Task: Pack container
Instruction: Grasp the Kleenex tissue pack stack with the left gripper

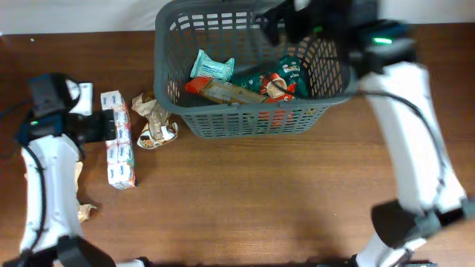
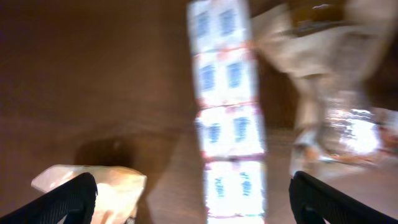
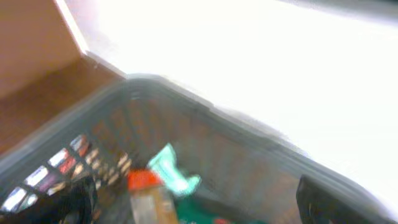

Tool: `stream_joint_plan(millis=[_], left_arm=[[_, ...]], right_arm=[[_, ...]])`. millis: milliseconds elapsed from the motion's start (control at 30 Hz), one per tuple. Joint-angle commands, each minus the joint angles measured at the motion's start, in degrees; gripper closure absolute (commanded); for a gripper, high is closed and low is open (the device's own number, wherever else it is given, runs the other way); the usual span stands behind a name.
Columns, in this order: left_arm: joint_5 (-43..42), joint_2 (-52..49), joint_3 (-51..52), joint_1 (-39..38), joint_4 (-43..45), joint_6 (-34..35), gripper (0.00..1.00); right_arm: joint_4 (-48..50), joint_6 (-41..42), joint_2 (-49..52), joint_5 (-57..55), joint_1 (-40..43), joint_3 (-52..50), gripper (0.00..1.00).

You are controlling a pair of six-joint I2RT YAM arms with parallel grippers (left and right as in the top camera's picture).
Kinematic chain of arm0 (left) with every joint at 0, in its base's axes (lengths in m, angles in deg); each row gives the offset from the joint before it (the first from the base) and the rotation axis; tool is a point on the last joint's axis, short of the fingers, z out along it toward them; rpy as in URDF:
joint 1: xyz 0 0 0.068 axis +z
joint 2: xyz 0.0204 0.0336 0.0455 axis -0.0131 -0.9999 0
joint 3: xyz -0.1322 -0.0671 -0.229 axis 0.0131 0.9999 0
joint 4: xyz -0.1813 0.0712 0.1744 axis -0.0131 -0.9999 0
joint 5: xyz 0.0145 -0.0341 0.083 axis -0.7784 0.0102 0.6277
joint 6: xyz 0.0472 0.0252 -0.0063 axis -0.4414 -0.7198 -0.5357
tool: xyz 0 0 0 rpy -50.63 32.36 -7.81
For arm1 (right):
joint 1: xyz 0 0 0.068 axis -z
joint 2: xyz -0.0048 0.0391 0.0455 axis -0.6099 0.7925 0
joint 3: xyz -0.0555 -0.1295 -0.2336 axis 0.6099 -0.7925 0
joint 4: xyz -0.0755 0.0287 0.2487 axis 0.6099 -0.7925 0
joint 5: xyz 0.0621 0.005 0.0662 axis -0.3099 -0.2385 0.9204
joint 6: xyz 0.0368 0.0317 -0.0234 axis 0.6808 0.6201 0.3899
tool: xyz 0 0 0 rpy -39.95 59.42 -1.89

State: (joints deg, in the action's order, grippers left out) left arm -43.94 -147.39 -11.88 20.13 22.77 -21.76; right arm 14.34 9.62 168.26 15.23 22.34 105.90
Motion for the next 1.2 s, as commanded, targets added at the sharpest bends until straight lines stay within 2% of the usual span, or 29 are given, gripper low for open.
stream_joint_plan(millis=[0, 67, 133, 167, 233, 300, 367, 500, 667, 867, 1000, 1167], left_arm=[[-1.53, -3.78, 0.13, 4.76, 1.4, -0.13, 0.09], [-1.51, -6.27, 0.13, 6.91, 2.27, -0.35, 0.11], [-1.53, -8.81, 0.13, 8.46, 3.06, -0.35, 0.11], [-1.55, -10.43, 0.13, 9.09, 3.5, -0.59, 0.15], [-1.99, -13.05, 0.13, 9.55, 4.2, -1.09, 0.16], [-7.28, -15.69, 0.13, 9.35, 4.61, -4.81, 0.18], [-11.96, -17.31, 0.11, 8.48, 4.5, -5.97, 0.22], [-12.2, -17.88, -0.11, 3.76, 4.0, -5.92, 0.23], [-5.11, -17.77, -3.19, -3.21, 2.23, -5.86, 0.22], [-1.16, -17.77, -9.66, -6.64, -1.66, -5.86, 0.21], [-2.19, -17.77, -12.15, -6.58, -2.43, -3.87, 0.21], [-9.51, -18.64, -12.11, -6.58, 1.11, -0.37, 0.21]], right_arm=[[-10.4, -2.49, -6.23, -14.93, 3.43, 11.87, 0.01], [-19.08, -2.47, -6.86, -23.45, 6.12, 16.33, 0.01], [-26.99, -2.45, -7.34, -27.23, 9.64, 18.8, 0.01], [-30.18, -2.36, -7.61, -27.34, 11.45, 19.1, 0.01], [-34.69, 0.17, -7.96, -26.99, 14.6, 19.02, 0.01], [-37.2, 1.22, -7.93, -25.09, 16.94, 18.93, 0.01], [-37.7, 1.22, -7.85, -22.99, 18.29, 18.38, 0.01], [-37.16, 1.2, -7.82, -22.38, 18.71, 17.0, 0.01], [-36.85, 1.22, -7.28, -21.73, 18.64, 13.38, 0.01], [-37.44, 1.2, -7.23, -21.75, 18.64, 7.93, 0.01], [-38.58, 1.2, -7.23, -21.75, 18.64, 6.62, 0.01], [-38.71, 1.2, -7.26, -21.75, 18.64, 6.62, 0.01]])
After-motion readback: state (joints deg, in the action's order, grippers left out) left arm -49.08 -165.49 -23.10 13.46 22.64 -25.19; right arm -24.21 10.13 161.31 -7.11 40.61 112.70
